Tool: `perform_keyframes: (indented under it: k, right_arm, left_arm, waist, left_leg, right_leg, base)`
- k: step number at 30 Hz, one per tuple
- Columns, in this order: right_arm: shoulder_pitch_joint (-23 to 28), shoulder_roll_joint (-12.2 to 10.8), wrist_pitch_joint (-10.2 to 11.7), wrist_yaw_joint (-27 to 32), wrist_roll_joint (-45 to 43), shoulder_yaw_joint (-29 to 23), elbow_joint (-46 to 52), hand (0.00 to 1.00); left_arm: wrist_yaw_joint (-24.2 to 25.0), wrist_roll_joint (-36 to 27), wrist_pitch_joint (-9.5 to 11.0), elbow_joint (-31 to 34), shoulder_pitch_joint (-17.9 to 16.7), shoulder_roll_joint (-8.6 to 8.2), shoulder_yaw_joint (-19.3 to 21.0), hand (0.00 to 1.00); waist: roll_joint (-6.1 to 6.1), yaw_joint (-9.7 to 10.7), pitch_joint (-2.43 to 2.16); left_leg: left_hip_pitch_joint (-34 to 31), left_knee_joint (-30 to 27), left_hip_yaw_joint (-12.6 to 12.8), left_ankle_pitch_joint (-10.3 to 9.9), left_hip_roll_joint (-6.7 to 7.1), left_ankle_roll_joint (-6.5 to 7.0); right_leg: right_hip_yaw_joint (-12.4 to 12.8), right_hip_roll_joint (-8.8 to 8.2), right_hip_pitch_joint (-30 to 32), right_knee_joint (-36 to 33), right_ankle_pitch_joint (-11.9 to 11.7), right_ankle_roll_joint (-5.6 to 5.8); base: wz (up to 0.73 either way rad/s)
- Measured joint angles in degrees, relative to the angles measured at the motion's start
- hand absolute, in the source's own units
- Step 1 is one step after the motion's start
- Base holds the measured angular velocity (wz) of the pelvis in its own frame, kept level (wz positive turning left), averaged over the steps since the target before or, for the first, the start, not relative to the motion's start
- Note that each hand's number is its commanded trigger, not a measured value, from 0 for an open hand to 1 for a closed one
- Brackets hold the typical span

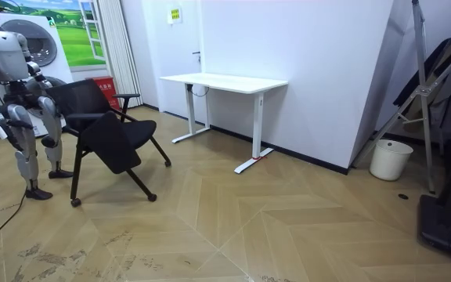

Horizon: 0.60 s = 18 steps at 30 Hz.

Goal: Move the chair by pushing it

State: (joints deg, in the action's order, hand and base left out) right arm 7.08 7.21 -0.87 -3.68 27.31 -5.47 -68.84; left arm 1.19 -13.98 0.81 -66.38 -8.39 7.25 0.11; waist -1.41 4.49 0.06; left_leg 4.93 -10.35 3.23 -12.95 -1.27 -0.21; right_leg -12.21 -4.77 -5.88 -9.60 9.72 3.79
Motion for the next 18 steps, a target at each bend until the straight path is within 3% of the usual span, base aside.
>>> perform_keyframes:
  k: [5, 10, 13, 18]
  right_arm:
    - [0.6, 0.1, 0.2, -0.1, -2.6, -3.1, -0.2, 0.00]
    - [0.7, 0.9, 0.2, 0.1, -3.2, -4.0, -0.3, 0.00]
    - [0.8, 1.8, 0.2, 0.0, -4.6, -5.0, -0.5, 0.00]
    - [0.9, 2.4, 0.2, 0.3, -7.6, -7.2, -0.4, 0.00]
  left_arm:
    - [-2.8, 2.8, -0.1, 0.2, -0.2, 0.62, 5.9, 0.00]
    - [-5.7, 3.5, -0.2, 1.4, 2.3, 3.12, 8.5, 0.00]
    - [-7.2, 4.8, -0.2, 2.5, 4.1, 4.29, 10.9, 0.00]
    - [-9.0, 10.2, -0.3, 11.1, 4.7, 6.06, 13.1, 0.00]
  waist:
    - [-0.61, 0.0, 0.08]
    - [-1.30, -0.1, 0.54]
    - [-1.68, 0.0, 0.55]
    - [-2.55, 0.2, 0.51]
  left_leg:
    - [0.2, -0.2, 0.0, 0.0, 0.00, 0.00]
    - [0.8, -0.1, -0.1, 0.0, -0.01, 0.00]
    - [0.8, -0.1, -0.1, 0.0, 0.00, 0.00]
    - [0.7, -0.1, 0.0, 0.0, 0.02, 0.00]
  right_leg:
    - [-0.1, -0.01, -0.3, -0.1, 0.0, 0.00]
    - [-0.2, -0.03, -1.1, -0.1, 0.0, -0.03]
    - [-0.1, -0.02, -1.1, 0.0, 0.0, -0.04]
    - [0.8, 0.05, -1.0, 0.0, 0.1, -0.10]
  base:
    - [0.00]
    - [0.01]
    - [0.00]
    - [0.00]
